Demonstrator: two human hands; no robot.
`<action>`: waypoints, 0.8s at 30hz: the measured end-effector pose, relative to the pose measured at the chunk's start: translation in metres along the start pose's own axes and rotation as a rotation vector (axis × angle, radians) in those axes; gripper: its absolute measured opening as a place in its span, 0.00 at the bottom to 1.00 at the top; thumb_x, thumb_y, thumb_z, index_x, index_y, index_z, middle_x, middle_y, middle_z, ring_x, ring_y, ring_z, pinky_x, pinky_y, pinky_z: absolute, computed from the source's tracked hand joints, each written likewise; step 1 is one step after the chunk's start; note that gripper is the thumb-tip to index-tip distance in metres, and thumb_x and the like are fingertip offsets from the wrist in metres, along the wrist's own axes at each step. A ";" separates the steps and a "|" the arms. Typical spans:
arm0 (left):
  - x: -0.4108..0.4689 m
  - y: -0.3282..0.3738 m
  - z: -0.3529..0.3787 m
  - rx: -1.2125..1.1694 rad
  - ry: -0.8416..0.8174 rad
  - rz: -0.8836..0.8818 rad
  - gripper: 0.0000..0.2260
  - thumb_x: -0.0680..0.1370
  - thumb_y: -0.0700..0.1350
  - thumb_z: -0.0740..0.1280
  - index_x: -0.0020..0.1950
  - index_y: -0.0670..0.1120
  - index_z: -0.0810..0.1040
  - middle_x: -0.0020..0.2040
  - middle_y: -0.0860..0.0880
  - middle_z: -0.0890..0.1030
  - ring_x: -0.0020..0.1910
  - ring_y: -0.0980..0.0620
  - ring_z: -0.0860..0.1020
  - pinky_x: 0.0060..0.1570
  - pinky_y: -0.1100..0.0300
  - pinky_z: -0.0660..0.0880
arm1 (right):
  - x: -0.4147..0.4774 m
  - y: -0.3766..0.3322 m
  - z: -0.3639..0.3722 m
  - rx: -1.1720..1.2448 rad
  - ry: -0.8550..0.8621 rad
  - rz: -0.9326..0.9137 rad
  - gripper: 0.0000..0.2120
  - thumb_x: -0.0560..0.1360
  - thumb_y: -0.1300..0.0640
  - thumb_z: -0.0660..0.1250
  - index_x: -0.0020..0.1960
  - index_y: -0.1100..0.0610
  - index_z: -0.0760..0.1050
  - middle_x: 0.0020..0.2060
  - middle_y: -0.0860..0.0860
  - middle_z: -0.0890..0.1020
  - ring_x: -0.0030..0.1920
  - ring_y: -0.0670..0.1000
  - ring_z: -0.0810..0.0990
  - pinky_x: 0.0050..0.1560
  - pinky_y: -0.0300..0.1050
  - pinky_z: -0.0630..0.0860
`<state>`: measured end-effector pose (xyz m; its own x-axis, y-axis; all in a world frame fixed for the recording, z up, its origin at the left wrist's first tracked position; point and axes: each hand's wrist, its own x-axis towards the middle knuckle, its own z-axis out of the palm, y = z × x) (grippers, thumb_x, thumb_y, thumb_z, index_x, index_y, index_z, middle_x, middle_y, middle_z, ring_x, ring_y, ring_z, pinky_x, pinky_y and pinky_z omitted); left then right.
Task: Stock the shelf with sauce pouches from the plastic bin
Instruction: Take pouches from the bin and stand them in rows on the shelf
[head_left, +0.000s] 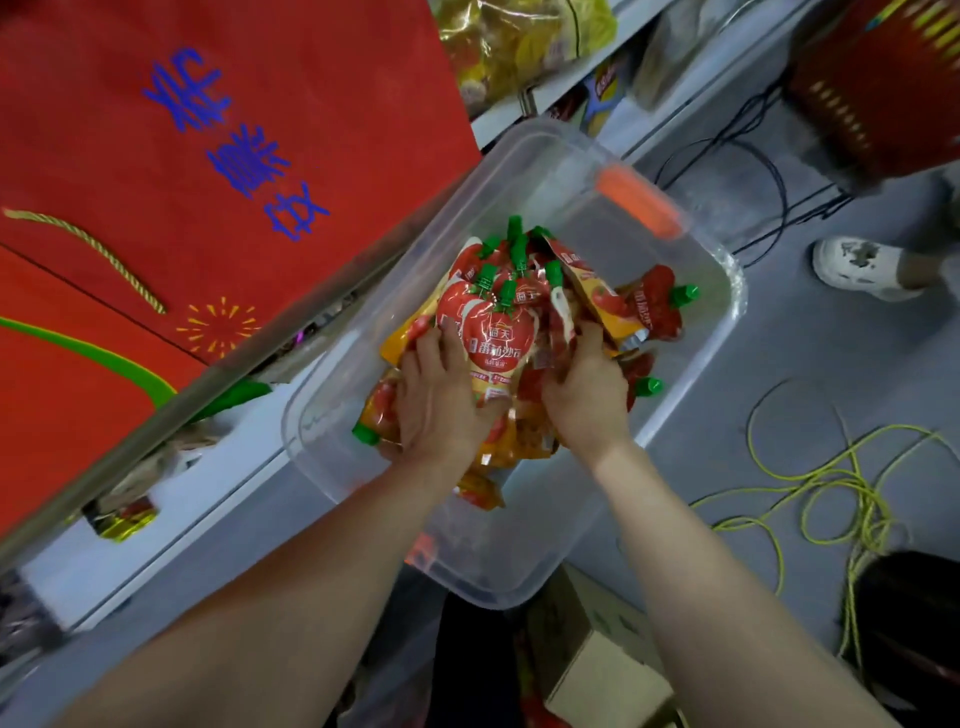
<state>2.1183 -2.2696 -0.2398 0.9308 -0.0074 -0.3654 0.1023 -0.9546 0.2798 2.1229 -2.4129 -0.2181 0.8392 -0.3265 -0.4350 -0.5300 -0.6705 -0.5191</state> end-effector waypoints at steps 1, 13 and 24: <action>0.002 0.004 0.003 0.025 0.011 -0.029 0.52 0.66 0.67 0.71 0.78 0.46 0.47 0.72 0.42 0.60 0.70 0.41 0.62 0.66 0.45 0.67 | 0.001 0.001 -0.006 0.072 0.008 0.027 0.21 0.78 0.56 0.66 0.67 0.60 0.65 0.57 0.63 0.81 0.56 0.68 0.79 0.50 0.53 0.73; 0.000 0.004 -0.012 -0.195 -0.001 -0.125 0.34 0.71 0.52 0.73 0.70 0.48 0.58 0.63 0.43 0.77 0.56 0.38 0.79 0.51 0.45 0.78 | -0.001 -0.001 -0.021 0.653 -0.111 0.255 0.13 0.73 0.47 0.73 0.55 0.44 0.76 0.54 0.47 0.84 0.55 0.52 0.82 0.60 0.58 0.78; -0.099 -0.034 -0.125 -0.944 -0.105 -0.262 0.16 0.75 0.50 0.71 0.58 0.53 0.68 0.54 0.52 0.78 0.52 0.51 0.79 0.54 0.51 0.77 | -0.095 -0.078 -0.067 0.781 -0.272 0.148 0.17 0.70 0.49 0.76 0.57 0.48 0.78 0.51 0.50 0.86 0.51 0.55 0.86 0.57 0.60 0.80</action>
<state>2.0671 -2.1987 -0.1021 0.8075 0.1002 -0.5813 0.5816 -0.3005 0.7559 2.0928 -2.3742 -0.0863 0.7486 -0.1355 -0.6490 -0.6486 0.0535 -0.7593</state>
